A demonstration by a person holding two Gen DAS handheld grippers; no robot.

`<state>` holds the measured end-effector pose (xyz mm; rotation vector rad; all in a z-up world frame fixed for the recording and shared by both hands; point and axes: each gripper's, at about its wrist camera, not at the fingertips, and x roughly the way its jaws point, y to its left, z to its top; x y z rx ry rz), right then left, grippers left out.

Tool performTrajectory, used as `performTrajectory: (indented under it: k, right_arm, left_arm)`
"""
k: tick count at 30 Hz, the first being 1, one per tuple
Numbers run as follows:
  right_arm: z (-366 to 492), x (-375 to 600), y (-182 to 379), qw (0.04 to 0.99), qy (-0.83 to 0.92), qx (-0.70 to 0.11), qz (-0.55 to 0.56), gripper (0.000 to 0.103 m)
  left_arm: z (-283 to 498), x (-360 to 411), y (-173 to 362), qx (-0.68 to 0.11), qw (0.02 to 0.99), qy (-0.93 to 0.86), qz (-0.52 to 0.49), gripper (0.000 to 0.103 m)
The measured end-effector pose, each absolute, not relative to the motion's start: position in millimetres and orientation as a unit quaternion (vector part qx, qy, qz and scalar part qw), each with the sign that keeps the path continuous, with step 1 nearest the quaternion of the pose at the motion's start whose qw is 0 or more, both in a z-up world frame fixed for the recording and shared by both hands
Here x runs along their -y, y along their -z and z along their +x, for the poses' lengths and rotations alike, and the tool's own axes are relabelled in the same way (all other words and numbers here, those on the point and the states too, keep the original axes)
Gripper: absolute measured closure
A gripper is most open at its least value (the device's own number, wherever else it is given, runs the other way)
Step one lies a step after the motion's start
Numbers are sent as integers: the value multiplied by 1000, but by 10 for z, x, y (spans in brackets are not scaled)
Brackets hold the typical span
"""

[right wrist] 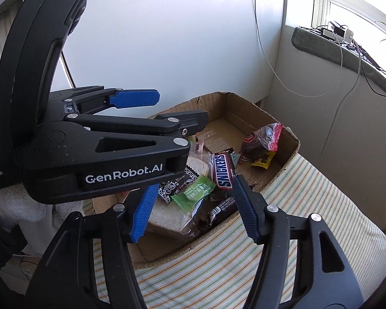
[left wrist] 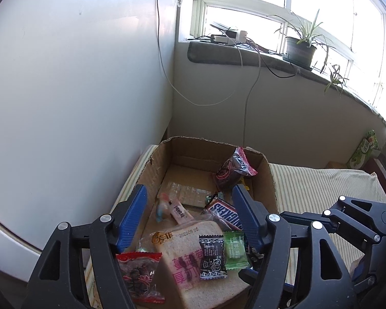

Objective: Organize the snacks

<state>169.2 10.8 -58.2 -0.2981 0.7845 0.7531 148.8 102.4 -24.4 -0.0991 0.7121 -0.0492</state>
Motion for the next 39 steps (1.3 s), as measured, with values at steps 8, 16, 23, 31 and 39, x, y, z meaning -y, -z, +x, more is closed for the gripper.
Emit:
performTrajectory:
  k: [8,16,23,31,39]
  right_arm:
    - [1624,-46,576,851,-350,-362,-147,17]
    - [1619,43,551,857,-341,-361,-135,16]
    - [1554,92,499,863,-335,-354,-133,16]
    - [1422,247,426,873,-324,-343,-124,16]
    - [1265,480,381,885,-303,-333,-121,16]
  left_arm:
    - [1470,-1017,244,-350,936,16,-44,27]
    - [1427,-993,220,-349,936,14,-41,26]
    - [1377,-994,173,-344,938,10,-43,26]
    - [1180,-959,84,-332,942,2,-43,26]
    - [877,-878,4,-316,948,-9,-43,26]
